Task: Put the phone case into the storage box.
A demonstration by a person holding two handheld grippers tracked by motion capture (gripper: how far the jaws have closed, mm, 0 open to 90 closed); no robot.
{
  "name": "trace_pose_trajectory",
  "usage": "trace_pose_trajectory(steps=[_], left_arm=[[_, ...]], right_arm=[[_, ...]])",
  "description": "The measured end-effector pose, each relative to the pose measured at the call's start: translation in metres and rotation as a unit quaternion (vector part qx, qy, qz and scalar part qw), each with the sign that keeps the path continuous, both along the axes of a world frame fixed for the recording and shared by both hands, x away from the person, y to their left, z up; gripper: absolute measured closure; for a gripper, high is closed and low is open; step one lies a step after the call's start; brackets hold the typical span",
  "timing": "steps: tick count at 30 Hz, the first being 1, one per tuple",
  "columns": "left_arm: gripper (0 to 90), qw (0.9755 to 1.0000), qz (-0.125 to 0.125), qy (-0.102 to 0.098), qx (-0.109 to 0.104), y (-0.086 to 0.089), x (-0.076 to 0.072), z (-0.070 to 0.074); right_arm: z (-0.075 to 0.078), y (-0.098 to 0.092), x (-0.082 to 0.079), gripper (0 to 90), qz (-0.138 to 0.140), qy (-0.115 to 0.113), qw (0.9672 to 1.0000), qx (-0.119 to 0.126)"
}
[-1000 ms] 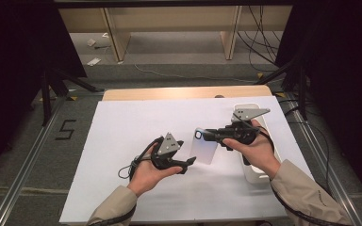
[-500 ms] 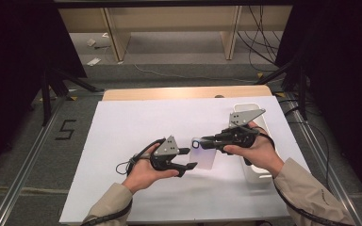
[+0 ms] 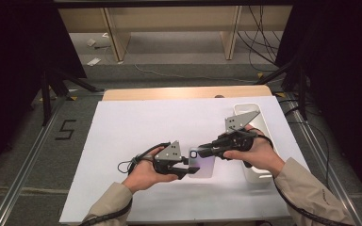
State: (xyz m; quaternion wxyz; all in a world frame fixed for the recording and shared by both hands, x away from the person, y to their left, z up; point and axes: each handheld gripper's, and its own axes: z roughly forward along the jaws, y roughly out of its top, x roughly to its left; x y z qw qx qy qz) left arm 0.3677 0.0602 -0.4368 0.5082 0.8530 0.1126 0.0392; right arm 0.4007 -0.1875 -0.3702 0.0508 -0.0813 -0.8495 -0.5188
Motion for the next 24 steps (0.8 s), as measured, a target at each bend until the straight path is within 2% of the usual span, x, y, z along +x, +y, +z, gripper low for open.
trace_pose_trajectory(steps=[3, 5, 6, 10, 12, 14, 17, 21, 24], left_arm=[[73.7, 0.9999, -0.009, 0.004, 0.003, 0.0, 0.0, 0.001], [79.5, 0.9999, -0.01, 0.006, 0.001, 0.001, 0.0, 0.002], [79.5, 0.9999, -0.012, 0.009, 0.0, 0.001, -0.001, 0.002], [80.3, 0.9998, -0.002, 0.021, -0.003, 0.001, -0.001, 0.005], [80.5, 0.9996, 0.009, 0.027, -0.006, 0.002, 0.0, 0.007], [80.5, 0.9995, 0.017, 0.027, -0.002, 0.002, 0.0, 0.008], [80.5, 0.9989, 0.04, 0.026, 0.003, 0.002, -0.001, 0.011], [80.5, 0.9968, 0.078, 0.015, 0.009, -0.001, -0.002, 0.017], [80.4, 0.9941, 0.107, 0.012, 0.009, -0.002, -0.003, 0.021]], right_arm=[[0.0, 0.0, 0.0, 80.9, 0.011, 0.003, 0.9999, 0.006], [0.0, 0.0, 0.0, 78.2, 0.021, 0.007, 0.9997, 0.011], [0.0, 0.0, 0.0, 76.6, 0.024, 0.007, 0.9996, 0.014], [0.001, -0.002, 0.001, 71.3, 0.017, 0.003, 0.9997, 0.019], [0.001, -0.003, 0.002, 63.8, -0.001, -0.004, 0.9997, 0.023], [0.002, -0.004, 0.003, 51.6, -0.024, -0.018, 0.9992, 0.028], [0.001, -0.005, 0.005, 33.6, -0.065, -0.036, 0.9965, 0.038], [0.002, -0.006, 0.005, 21.0, -0.097, -0.049, 0.9927, 0.053], [0.003, -0.007, 0.006, 16.3, -0.124, -0.057, 0.9884, 0.066]])
